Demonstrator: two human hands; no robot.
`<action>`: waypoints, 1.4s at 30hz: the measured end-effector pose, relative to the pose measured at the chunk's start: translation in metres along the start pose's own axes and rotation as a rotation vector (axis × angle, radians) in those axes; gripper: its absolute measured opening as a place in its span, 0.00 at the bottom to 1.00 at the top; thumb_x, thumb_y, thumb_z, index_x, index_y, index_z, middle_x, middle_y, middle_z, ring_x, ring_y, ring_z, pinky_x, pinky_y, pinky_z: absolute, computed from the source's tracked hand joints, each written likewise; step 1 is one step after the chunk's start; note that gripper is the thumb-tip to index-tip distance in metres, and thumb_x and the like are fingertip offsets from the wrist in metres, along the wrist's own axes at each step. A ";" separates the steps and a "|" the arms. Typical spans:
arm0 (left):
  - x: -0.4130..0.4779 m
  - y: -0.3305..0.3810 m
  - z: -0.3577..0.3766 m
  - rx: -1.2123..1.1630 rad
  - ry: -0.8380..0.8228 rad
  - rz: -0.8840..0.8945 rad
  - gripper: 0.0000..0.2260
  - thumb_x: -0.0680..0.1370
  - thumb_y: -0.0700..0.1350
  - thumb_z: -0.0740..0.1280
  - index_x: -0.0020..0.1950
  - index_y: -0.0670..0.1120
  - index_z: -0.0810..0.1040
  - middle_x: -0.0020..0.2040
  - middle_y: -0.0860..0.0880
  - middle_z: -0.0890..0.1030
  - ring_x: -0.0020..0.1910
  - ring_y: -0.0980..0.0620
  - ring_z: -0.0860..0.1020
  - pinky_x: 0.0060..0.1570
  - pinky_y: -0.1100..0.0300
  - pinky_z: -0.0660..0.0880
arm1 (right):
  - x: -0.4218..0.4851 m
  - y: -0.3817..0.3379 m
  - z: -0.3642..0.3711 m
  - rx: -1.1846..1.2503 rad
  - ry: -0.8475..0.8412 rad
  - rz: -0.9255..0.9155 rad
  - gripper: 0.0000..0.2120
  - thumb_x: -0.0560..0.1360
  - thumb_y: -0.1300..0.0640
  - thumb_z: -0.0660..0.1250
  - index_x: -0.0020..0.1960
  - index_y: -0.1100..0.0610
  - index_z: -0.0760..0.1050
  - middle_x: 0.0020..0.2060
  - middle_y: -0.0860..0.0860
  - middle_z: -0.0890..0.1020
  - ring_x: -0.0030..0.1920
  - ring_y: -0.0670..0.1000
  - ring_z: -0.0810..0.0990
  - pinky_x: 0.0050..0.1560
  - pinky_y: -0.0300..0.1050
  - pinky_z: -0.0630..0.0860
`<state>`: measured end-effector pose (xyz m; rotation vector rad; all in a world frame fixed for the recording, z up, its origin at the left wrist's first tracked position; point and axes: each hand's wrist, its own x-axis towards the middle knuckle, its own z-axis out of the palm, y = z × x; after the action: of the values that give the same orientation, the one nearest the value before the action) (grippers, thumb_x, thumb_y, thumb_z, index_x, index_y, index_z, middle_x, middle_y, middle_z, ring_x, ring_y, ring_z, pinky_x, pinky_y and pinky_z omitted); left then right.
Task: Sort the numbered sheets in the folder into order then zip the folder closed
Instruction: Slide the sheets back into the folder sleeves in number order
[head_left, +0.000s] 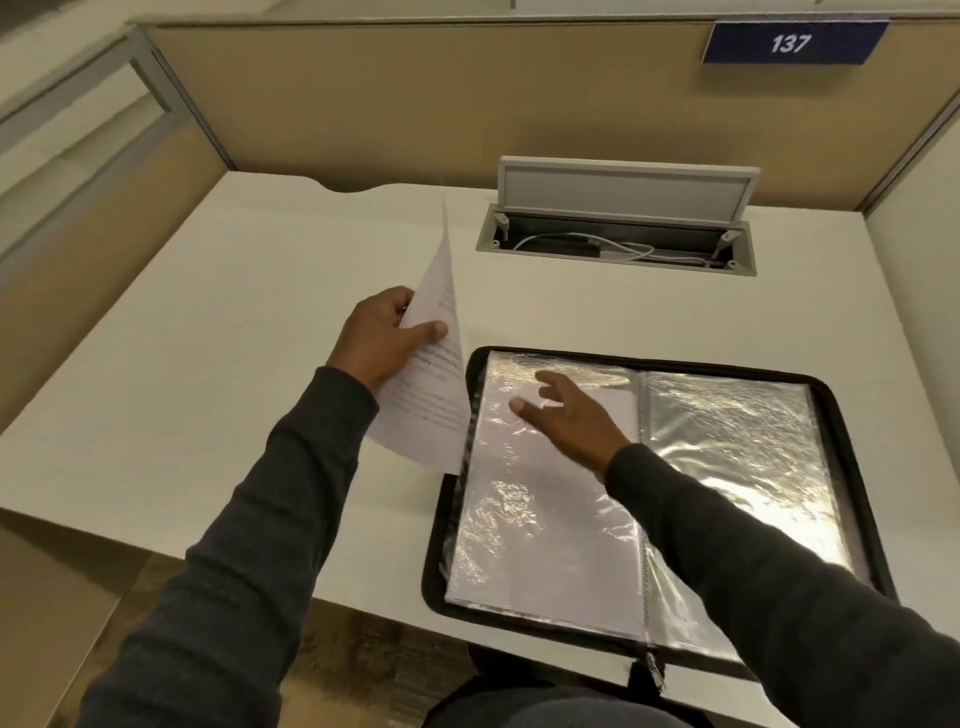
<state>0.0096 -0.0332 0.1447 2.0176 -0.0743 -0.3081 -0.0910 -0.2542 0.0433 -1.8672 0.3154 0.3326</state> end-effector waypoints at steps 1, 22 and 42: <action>-0.006 0.014 0.012 -0.062 -0.049 0.016 0.11 0.72 0.47 0.75 0.52 0.47 0.80 0.49 0.46 0.85 0.49 0.44 0.83 0.54 0.42 0.79 | 0.000 -0.002 -0.010 0.119 0.009 0.032 0.40 0.71 0.32 0.70 0.77 0.48 0.63 0.72 0.51 0.72 0.67 0.54 0.75 0.65 0.50 0.74; 0.023 0.017 0.268 0.184 -0.329 -0.101 0.03 0.78 0.40 0.67 0.46 0.43 0.80 0.40 0.49 0.81 0.38 0.49 0.79 0.38 0.60 0.74 | -0.036 0.112 -0.266 0.329 0.515 0.149 0.15 0.76 0.56 0.74 0.61 0.59 0.81 0.54 0.57 0.85 0.53 0.60 0.84 0.59 0.55 0.80; 0.050 0.007 0.376 0.930 -0.264 0.478 0.06 0.76 0.50 0.68 0.50 0.49 0.77 0.51 0.50 0.75 0.52 0.48 0.72 0.53 0.54 0.64 | -0.022 0.058 -0.365 0.513 0.760 -0.244 0.08 0.79 0.54 0.69 0.58 0.50 0.77 0.52 0.46 0.85 0.49 0.48 0.86 0.48 0.44 0.83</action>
<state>-0.0353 -0.3740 -0.0163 2.7510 -1.0070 -0.2473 -0.1065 -0.6179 0.1121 -1.4286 0.6092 -0.5975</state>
